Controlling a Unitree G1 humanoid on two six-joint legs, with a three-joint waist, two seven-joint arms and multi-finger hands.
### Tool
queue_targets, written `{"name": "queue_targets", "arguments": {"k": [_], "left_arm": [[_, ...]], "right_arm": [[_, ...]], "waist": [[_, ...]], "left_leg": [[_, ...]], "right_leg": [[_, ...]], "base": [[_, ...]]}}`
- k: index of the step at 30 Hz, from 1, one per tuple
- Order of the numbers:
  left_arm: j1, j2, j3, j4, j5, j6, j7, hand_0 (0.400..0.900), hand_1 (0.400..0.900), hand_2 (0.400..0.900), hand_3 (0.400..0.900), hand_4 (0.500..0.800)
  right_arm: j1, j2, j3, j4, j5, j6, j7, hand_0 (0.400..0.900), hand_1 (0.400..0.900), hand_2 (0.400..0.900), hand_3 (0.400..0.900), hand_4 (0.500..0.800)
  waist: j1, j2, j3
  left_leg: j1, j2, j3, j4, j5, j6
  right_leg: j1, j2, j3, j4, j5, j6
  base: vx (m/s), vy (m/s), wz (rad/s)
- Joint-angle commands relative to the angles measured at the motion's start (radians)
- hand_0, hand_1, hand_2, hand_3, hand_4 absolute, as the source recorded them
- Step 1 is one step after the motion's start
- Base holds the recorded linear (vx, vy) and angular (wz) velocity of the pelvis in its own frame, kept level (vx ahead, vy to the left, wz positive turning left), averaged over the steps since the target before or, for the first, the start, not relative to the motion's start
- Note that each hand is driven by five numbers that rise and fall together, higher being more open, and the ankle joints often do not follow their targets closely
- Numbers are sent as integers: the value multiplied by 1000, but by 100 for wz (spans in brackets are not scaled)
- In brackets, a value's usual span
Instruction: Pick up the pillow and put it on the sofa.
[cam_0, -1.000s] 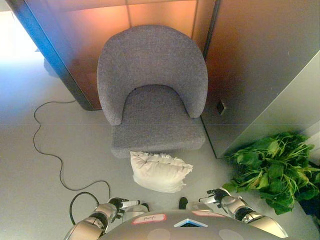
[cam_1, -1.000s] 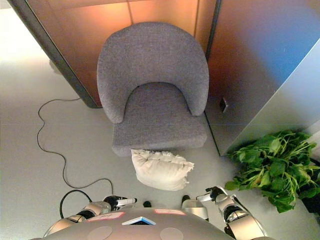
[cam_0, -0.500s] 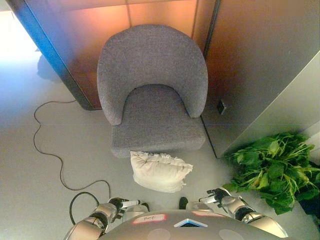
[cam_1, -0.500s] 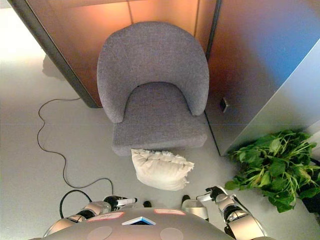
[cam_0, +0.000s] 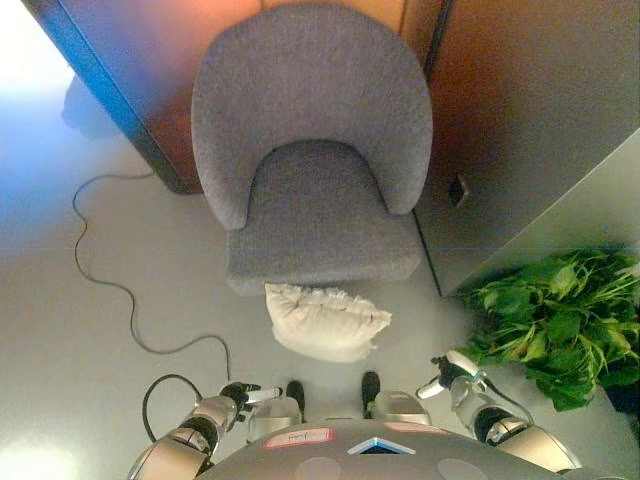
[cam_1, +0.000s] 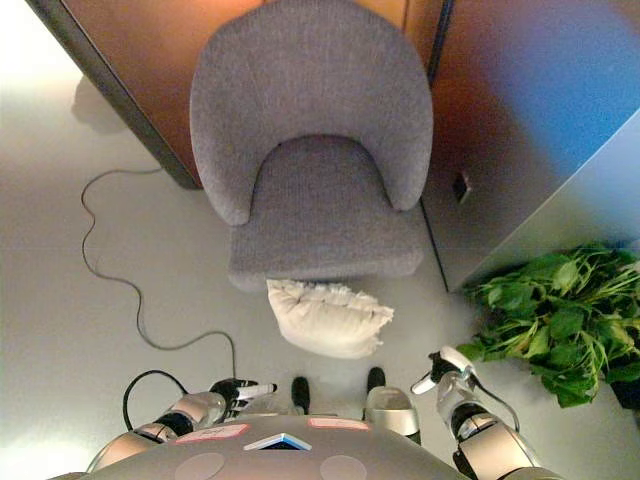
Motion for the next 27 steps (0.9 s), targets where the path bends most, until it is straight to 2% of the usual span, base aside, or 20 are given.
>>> {"name": "queue_targets", "arguments": {"k": [1,4,6,9,16,19,22,27], "left_arm": [[-120,57,-14,-8,-123,-58,77,900,900,900,900,800],[-151,72,4,-17,-257,-69,62,900,900,900,900,800],[-166,81,27,-26,-350,-59,58,900,900,900,900,800],[-173,86,56,-31,-422,-65,37,900,900,900,900,800],[-197,78,50,-93,-535,-88,11,900,900,900,900,800],[-183,66,39,-128,-573,-95,4,900,900,900,900,800],[-159,55,30,-155,-605,-96,-15,900,900,900,900,800],[-121,52,7,-193,-629,-128,-46,900,900,900,900,800]], "right_arm": [[-219,-60,47,-33,6,-10,-116,900,900,900,900,800],[-306,-83,53,-42,55,14,-155,900,900,900,900,800],[-362,-104,51,-44,90,24,-159,900,900,900,900,800],[-434,-140,43,-32,128,25,-145,900,900,900,900,800],[-579,-236,38,-12,173,0,-121,900,900,900,900,800],[-615,-267,31,-14,193,-1,-127,900,900,900,900,800],[-657,-306,20,-16,204,-11,-131,900,900,900,900,800],[-753,-372,32,-28,205,-14,-99,900,900,900,900,800]], "waist": [[30,-15,155],[43,16,229],[52,34,273],[65,66,318],[88,140,392],[94,169,396],[98,193,396],[107,223,396]], "left_leg": [[-98,-62,-75,56,-86,47],[-185,-82,-95,84,-59,43],[-239,-95,-108,109,-47,40],[-306,-110,-118,149,-35,32],[-432,-153,-126,228,-25,35],[-484,-165,-124,260,-26,33],[-532,-174,-112,292,-30,30],[-603,-170,-88,320,-26,24]], "right_leg": [[-68,-64,15,142,-125,66],[-143,-75,11,176,-120,59],[-189,-82,5,201,-118,53],[-252,-94,-16,250,-129,42],[-405,-130,-48,385,-164,35],[-466,-142,-48,429,-176,31],[-519,-157,-46,462,-188,29],[-596,-165,-32,489,-188,30]], "base": [[-230,-47,23],[-210,-48,22],[-177,-56,19],[-134,-27,20],[-122,25,11],[-63,77,5],[-11,75,2],[7,81,-6]]}}
